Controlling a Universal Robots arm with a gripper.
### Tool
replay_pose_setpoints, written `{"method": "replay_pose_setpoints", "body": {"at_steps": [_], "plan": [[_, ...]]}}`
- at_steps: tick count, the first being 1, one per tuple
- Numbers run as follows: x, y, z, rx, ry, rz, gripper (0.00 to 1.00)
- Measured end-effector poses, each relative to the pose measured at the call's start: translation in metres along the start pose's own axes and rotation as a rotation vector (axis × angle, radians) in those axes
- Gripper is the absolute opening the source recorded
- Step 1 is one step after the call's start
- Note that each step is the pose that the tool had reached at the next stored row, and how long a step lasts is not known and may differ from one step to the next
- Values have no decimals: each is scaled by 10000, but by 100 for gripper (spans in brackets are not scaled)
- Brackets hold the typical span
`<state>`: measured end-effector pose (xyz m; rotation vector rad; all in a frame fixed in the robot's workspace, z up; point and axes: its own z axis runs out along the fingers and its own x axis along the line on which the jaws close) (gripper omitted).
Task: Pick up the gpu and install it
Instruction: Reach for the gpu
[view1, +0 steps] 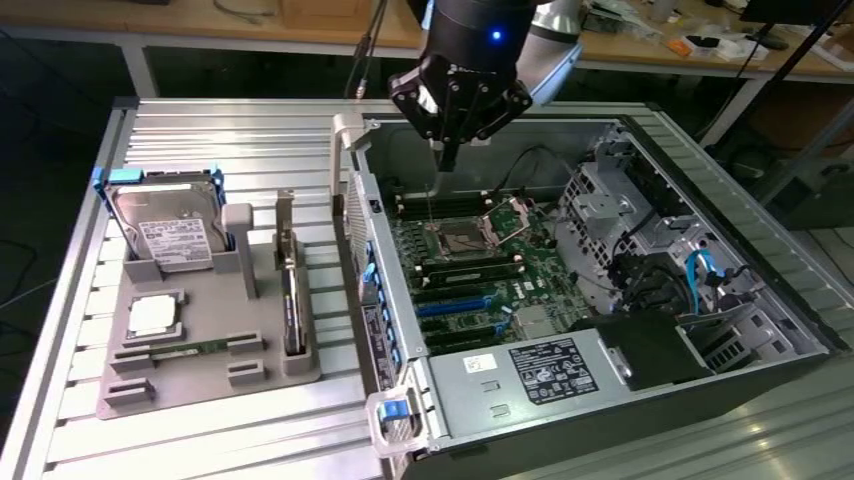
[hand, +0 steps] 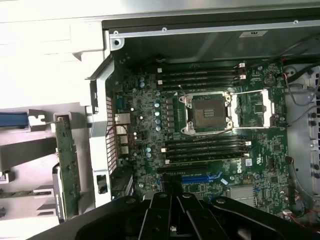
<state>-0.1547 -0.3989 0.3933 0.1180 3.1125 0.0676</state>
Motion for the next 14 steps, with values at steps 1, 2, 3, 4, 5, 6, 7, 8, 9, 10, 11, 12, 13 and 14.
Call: {"method": "replay_pose_setpoints", "body": {"at_steps": [1,2,3,4,5,6,7,8,9,10,11,12,13,14], "plan": [[21,-2,0,0,0,0,11],[37,-3,-1,0,0,-1,11],[55,-4,-1,-1,0,-1,11],[79,-5,-2,0,-1,-2,11],[95,-7,-2,-1,-1,-1,11],[111,-8,-3,-1,0,0,11],[127,-9,-3,0,0,0,11],[144,-10,-4,0,0,0,11],[159,-11,-4,0,0,0,11],[174,-13,-5,0,0,0,11],[191,-14,-5,0,0,0,11],[212,-15,-6,0,0,-1,11],[233,-17,-7,1,0,-1,11],[263,-19,-7,0,0,-1,11]]}}
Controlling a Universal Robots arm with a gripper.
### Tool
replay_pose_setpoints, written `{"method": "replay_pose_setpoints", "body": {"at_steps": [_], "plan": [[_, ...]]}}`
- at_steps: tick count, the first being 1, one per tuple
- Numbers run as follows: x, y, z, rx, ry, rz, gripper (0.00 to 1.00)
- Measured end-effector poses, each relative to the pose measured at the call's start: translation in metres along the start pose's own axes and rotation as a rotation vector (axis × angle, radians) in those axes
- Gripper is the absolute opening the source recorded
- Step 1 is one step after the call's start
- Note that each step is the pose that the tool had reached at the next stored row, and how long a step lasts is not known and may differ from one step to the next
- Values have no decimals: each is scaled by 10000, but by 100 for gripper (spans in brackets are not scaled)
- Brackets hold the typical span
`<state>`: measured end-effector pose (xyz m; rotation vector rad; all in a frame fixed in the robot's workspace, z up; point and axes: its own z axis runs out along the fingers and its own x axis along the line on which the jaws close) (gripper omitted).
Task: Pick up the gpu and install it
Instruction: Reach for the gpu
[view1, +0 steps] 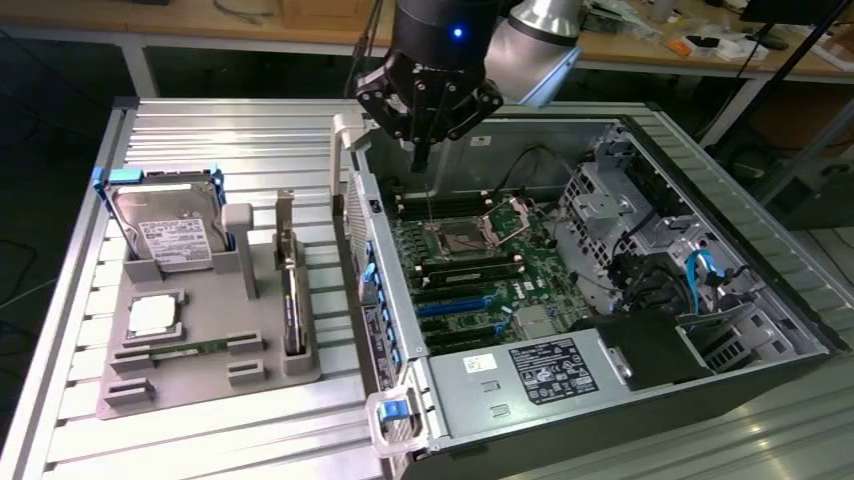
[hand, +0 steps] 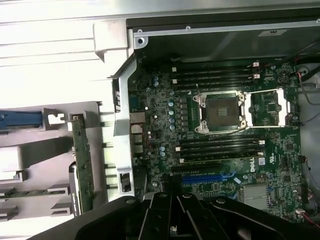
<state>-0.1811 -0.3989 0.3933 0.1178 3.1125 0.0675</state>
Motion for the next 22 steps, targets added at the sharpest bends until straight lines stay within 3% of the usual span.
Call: {"method": "replay_pose_setpoints", "body": {"at_steps": [22], "plan": [[829,-62,-23,0,0,1,11]]}}
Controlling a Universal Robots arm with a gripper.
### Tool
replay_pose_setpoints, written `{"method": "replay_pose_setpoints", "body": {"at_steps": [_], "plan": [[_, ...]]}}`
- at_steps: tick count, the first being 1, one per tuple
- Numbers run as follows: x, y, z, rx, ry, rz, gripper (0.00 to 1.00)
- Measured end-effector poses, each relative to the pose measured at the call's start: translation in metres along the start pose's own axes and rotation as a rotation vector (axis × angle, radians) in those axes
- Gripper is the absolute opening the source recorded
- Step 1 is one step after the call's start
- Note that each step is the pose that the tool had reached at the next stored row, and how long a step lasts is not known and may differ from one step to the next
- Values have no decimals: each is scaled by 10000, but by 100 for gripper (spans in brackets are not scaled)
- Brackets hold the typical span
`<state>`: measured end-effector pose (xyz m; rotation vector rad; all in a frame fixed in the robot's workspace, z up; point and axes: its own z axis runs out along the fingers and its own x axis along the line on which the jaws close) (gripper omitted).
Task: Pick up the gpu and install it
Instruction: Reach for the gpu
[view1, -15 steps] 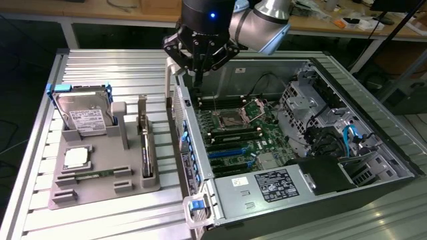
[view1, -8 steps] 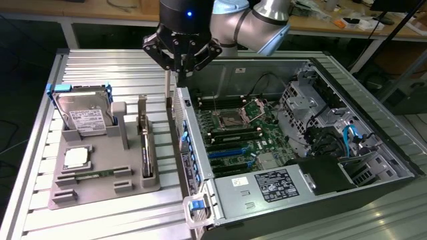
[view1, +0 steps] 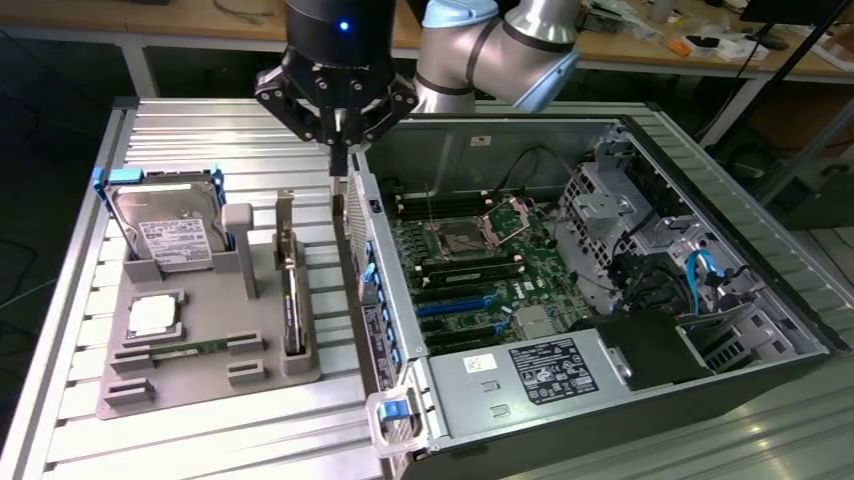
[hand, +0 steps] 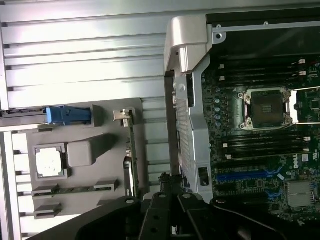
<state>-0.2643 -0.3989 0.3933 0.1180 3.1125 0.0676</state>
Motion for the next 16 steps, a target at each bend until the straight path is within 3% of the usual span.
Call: {"method": "replay_pose_setpoints", "body": {"at_steps": [16], "plan": [[548,-41,-15,0,0,0,11]]}}
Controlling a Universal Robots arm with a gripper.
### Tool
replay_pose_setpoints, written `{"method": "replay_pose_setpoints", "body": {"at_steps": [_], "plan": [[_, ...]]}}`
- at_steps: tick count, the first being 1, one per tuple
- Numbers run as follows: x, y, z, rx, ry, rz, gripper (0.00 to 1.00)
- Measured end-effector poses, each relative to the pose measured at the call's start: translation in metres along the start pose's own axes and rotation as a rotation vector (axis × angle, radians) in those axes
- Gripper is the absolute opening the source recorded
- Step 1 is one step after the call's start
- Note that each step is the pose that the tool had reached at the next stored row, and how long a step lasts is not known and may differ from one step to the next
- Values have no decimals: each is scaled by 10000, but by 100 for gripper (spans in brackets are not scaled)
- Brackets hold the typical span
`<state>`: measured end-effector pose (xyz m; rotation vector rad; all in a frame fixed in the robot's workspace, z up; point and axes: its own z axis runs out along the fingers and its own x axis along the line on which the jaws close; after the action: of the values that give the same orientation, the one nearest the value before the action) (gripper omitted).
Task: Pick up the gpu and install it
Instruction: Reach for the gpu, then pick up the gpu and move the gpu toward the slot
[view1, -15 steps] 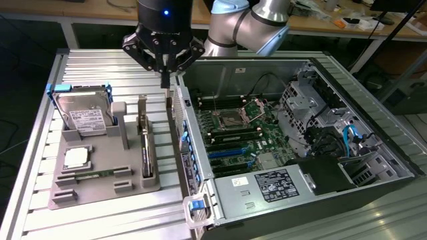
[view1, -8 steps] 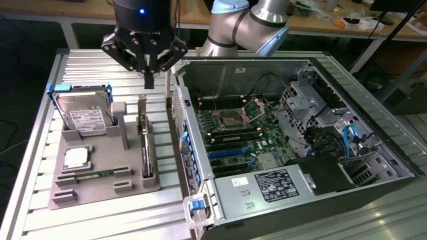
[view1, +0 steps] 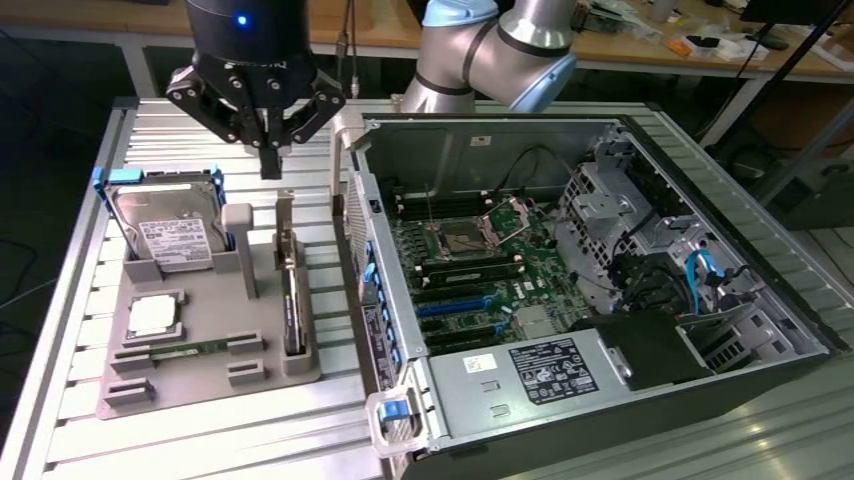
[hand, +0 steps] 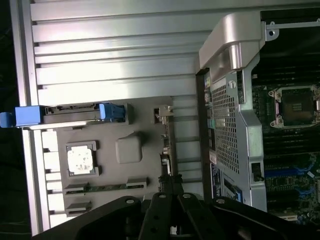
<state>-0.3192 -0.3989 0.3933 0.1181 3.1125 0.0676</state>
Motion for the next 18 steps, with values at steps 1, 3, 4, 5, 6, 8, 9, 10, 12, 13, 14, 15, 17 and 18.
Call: {"method": "replay_pose_setpoints", "body": {"at_steps": [1,3,4,5,6,8,9,10,12,13,14,15,17,18], "plan": [[15,-1,-1,0,0,-1,11],[20,-1,-1,0,0,-1,11],[20,-2,-1,0,0,-2,11],[20,-2,-1,0,0,-2,11],[20,-2,-1,-1,0,-1,11],[21,-1,-1,-1,0,-1,11],[21,-1,-1,0,1,0,11],[21,-1,-1,0,0,-1,11],[21,-1,0,0,0,-1,11],[21,-2,0,-1,0,-1,11],[21,-2,-1,-1,0,-1,11],[21,-2,0,-1,0,-1,11],[21,-2,-1,-1,0,-1,24],[21,-2,-1,0,0,-1,30]]}}
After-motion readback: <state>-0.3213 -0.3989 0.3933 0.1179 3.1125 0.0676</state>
